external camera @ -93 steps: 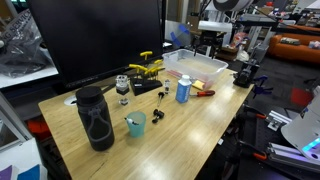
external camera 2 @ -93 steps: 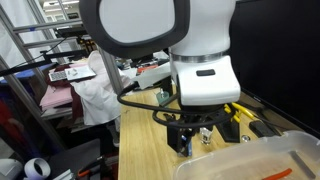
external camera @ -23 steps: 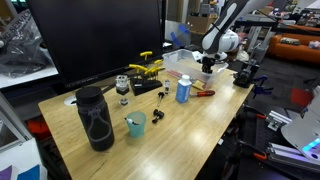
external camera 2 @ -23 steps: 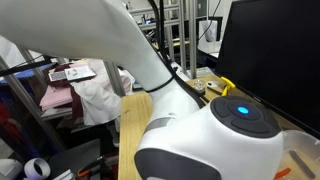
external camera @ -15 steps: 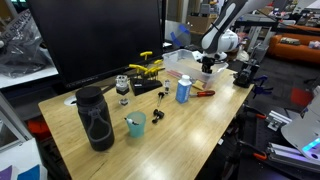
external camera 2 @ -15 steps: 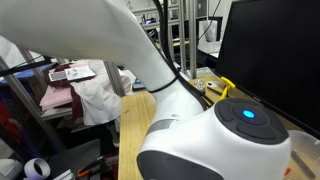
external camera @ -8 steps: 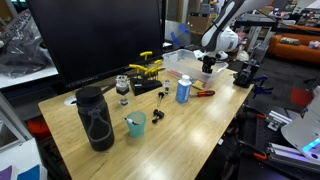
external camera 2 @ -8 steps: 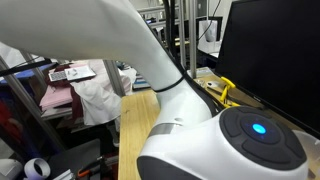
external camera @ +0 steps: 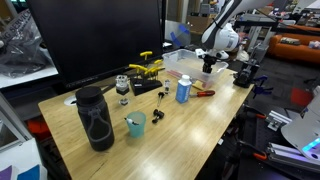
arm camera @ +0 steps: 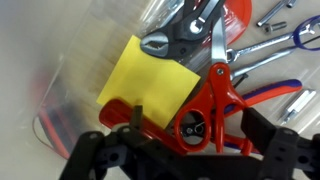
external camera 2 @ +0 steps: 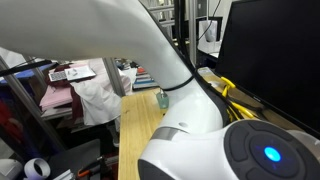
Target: Remove the red pair of scissors from the clear container on the right side of the table
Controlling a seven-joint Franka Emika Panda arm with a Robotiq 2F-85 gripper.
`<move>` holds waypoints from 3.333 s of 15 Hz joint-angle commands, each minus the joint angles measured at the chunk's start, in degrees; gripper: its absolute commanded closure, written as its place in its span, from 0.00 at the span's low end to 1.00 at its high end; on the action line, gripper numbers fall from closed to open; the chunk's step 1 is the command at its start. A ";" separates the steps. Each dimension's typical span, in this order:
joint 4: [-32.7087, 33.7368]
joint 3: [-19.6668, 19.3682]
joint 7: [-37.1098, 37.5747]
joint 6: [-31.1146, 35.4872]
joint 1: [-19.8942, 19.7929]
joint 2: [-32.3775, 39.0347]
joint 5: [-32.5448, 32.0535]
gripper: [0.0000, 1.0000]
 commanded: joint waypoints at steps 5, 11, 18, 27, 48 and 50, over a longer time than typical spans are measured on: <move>1.78 1.86 -6.03 0.33 -2.19 1.50 8.74 0.00; 1.91 -0.05 -4.42 0.62 -0.57 2.64 6.76 0.00; 0.64 -2.72 -0.37 0.34 2.55 1.75 2.61 0.00; -1.70 -5.63 7.95 2.08 6.21 -0.14 -6.55 0.00; 3.27 1.14 2.59 -3.30 -2.23 4.10 1.19 0.00; 3.78 1.81 0.77 -4.16 -3.58 4.41 3.06 0.17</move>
